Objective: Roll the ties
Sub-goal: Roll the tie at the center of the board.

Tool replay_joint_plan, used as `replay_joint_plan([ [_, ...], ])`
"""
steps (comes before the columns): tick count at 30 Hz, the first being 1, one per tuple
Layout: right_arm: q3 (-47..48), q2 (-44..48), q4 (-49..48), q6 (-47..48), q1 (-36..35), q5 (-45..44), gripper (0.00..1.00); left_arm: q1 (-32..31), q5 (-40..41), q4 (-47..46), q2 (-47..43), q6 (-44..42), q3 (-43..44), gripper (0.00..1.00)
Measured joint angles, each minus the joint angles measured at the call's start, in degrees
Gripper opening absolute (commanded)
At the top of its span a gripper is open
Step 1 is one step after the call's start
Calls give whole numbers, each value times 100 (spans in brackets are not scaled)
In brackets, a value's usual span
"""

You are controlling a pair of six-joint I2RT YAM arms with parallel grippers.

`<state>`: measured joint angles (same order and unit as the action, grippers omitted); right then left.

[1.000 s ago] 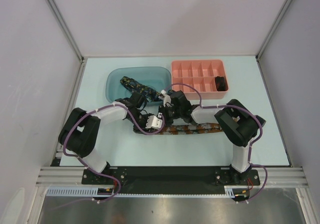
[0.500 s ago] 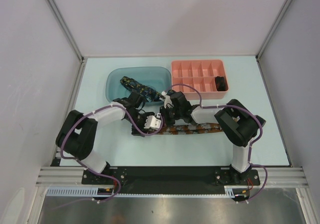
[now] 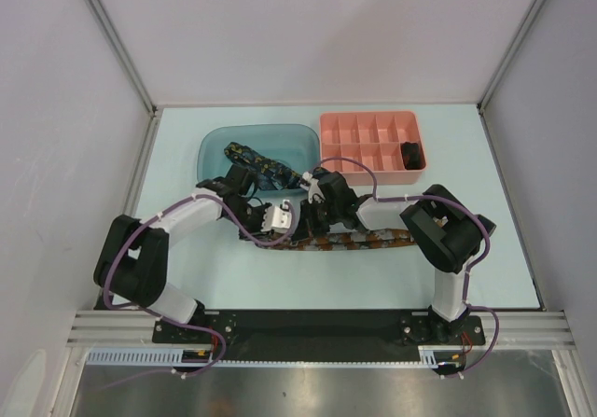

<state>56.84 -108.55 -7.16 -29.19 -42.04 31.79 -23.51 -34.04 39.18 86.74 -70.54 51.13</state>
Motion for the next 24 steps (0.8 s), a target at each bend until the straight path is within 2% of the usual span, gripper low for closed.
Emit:
replay_joint_plan([
  [4, 35, 0, 50, 31, -9, -15, 6, -81, -151, 114, 59, 17, 144, 32],
  [10, 120, 0, 96, 28, -55, -33, 26, -448, -280, 33, 151, 221, 229, 30],
  [11, 127, 0, 98, 33, -55, -24, 32, -501, -278, -7, 225, 273, 232, 29],
  [17, 168, 2, 295, 76, -15, 85, 39, -590, -164, -157, 636, 457, 234, 28],
  [24, 166, 205, 566, 118, 44, 238, 55, -590, -92, -271, 739, 522, 236, 29],
])
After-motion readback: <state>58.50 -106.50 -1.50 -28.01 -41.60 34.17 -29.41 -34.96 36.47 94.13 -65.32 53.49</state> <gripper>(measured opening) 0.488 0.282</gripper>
